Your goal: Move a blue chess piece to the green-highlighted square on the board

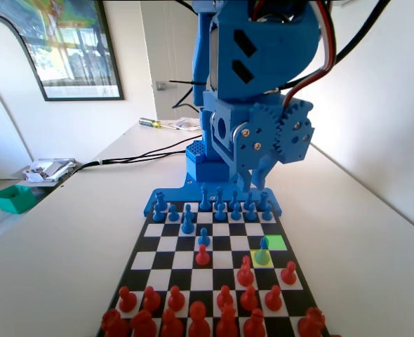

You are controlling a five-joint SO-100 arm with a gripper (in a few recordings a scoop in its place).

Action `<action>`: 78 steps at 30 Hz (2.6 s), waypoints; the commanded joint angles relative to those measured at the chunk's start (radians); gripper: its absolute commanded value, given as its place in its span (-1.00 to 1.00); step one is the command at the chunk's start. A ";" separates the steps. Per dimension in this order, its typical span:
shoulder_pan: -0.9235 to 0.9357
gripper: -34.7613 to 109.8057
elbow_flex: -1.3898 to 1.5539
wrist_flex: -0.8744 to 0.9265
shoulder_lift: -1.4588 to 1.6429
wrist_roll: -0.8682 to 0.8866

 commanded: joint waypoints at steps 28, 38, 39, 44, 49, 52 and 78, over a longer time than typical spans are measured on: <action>-0.077 -0.32 -0.268 0.163 -0.273 -0.388; -0.094 -0.33 -0.299 0.095 -0.348 -0.453; -0.097 -0.33 -0.287 0.066 -0.348 -0.436; -0.101 -0.33 -0.236 -0.081 -0.348 -0.357; -0.098 -0.32 -0.184 -0.133 -0.351 -0.353; -0.101 -0.32 -0.158 -0.150 -0.348 -0.353; -0.140 -0.33 0.038 -0.341 -0.273 -0.304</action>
